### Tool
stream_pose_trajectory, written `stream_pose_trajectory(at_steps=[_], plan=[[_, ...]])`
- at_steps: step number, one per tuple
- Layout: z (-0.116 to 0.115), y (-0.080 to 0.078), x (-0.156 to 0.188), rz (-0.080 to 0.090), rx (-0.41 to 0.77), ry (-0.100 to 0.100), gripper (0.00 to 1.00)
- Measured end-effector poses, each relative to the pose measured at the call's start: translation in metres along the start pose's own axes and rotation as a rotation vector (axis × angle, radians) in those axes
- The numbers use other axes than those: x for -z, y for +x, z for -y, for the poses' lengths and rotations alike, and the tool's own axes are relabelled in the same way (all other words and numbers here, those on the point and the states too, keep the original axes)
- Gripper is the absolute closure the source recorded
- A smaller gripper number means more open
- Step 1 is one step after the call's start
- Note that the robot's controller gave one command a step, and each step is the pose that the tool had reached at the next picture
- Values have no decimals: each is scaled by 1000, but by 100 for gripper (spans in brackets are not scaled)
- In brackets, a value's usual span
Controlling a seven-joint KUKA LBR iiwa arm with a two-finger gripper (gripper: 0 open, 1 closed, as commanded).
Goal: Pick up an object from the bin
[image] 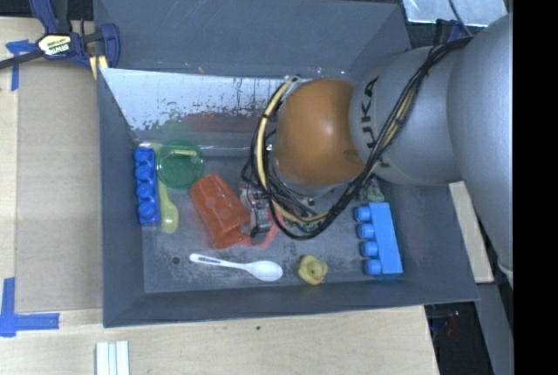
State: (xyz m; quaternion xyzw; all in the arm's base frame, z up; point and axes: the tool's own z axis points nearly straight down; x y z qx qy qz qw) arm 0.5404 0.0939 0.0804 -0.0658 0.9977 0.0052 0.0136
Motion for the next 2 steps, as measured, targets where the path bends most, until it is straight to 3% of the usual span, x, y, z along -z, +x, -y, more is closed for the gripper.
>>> stream_pose_trajectory(at_steps=[1, 2], plan=[[-19, 19, 55, -10, 42, 3, 100], [-26, 25, 132, -10, 55, 3, 100]])
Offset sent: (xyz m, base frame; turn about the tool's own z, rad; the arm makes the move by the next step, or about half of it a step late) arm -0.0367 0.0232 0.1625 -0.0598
